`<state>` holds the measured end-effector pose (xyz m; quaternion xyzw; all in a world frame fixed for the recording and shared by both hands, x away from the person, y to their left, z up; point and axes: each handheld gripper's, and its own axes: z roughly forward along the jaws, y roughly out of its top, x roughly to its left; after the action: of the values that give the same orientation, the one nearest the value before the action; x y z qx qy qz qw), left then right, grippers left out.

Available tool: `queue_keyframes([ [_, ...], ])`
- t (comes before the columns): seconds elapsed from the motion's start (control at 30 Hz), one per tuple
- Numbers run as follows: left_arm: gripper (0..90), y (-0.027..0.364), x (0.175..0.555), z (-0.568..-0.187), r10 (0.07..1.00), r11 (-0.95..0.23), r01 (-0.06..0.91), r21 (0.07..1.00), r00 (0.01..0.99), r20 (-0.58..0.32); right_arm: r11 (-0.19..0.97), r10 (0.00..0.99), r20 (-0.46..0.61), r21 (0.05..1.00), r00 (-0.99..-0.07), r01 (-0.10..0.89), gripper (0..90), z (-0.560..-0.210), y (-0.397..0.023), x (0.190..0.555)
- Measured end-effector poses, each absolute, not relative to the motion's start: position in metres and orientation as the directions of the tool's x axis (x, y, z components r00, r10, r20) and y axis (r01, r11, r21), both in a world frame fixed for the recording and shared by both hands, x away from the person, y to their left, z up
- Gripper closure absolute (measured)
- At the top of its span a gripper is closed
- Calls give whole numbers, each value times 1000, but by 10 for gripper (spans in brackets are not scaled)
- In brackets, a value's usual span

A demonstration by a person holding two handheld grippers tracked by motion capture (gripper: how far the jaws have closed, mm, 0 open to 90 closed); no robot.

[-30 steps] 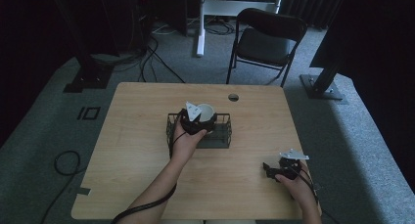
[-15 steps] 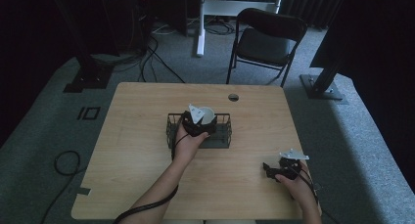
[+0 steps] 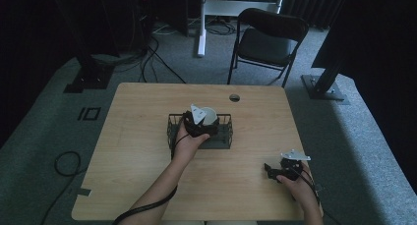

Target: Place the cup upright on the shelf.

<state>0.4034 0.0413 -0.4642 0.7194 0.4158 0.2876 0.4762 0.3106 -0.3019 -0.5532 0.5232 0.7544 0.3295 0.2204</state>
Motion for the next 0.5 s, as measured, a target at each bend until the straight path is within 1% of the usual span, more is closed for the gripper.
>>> queue_keyframes([
  [0.13,105,44,402,-460,867,-198,321,926,497,13,236,934,11,728,-356,644,125,-553,-302,311],
  [0.17,101,45,401,-460,865,-205,320,925,501,19,236,934,11,728,-356,644,125,-553,-302,311],
  [0.2,79,45,400,-459,863,-216,317,923,505,29,236,935,12,728,-356,644,125,-553,-302,311],
  [0.5,76,57,391,-452,857,-219,311,925,515,29,236,935,11,728,-356,644,125,-553,-302,311],
])
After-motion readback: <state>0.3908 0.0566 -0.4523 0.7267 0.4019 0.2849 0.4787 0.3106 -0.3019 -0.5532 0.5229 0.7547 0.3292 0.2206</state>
